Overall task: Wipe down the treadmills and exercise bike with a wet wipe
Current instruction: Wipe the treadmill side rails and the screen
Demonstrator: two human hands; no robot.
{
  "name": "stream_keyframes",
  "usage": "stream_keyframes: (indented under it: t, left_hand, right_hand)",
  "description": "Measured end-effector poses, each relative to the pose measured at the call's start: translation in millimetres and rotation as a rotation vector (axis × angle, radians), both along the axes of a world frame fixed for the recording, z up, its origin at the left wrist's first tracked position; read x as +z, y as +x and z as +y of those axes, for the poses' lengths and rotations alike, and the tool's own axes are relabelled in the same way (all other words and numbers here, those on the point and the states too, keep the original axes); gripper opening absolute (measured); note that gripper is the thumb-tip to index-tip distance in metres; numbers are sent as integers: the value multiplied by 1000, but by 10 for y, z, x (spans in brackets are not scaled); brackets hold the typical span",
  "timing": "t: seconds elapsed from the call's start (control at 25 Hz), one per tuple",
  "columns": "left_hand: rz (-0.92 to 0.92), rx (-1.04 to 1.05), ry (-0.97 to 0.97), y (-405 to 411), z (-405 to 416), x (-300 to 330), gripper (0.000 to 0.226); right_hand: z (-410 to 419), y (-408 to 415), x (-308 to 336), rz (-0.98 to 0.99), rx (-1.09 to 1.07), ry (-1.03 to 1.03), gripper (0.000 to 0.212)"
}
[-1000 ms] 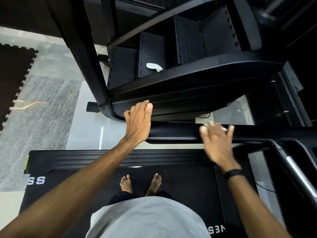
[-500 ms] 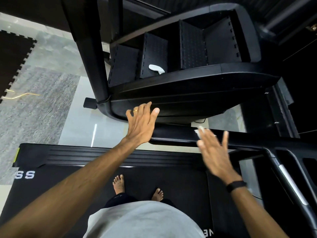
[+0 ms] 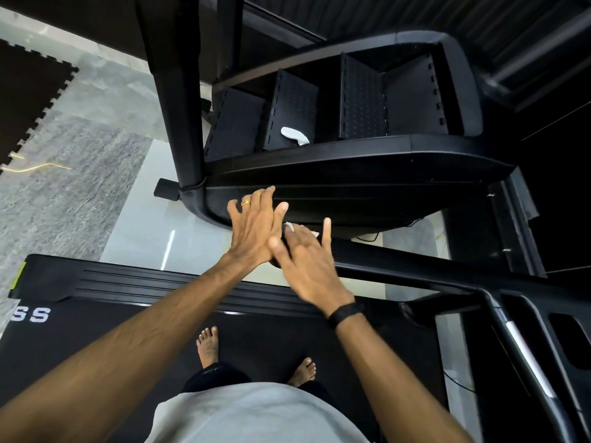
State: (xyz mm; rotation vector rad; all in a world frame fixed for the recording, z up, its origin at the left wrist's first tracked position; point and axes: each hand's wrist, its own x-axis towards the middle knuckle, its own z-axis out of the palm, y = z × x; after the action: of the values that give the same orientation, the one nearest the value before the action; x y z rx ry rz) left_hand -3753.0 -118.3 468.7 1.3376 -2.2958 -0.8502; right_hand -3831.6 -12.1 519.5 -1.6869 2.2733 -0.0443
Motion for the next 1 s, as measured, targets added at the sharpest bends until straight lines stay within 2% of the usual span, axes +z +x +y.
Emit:
stream_keyframes:
  t: [0.08, 0.16, 0.36, 0.64, 0.76, 0.88, 1.0]
  left_hand:
    - [-30, -4, -54, 4, 11, 21, 66]
    - [-65, -40, -151, -11, 32, 59, 64]
    - [-125, -148, -300, -254, 211, 205, 62]
    - [-126, -146, -365, -645, 494, 232, 61]
    - [-82, -79, -357, -775, 581, 232, 60]
    - [-13, -9, -350, -860, 754, 247, 58]
    - [58, 43, -352, -958, 1064, 233, 53]
  right_hand:
    - [265, -31, 32, 19, 112, -27, 79]
    - [622, -397, 20, 68, 135, -49, 70]
    - [1469, -1648, 11, 102, -162, -27, 70]
    - [2329, -2841, -18, 142, -364, -67, 72]
    - [2437, -2996, -70, 167, -372, -148, 70]
    - [2466, -2875, -201, 177, -287, -274, 55]
    - [2450, -2723, -250, 130, -167, -375, 79]
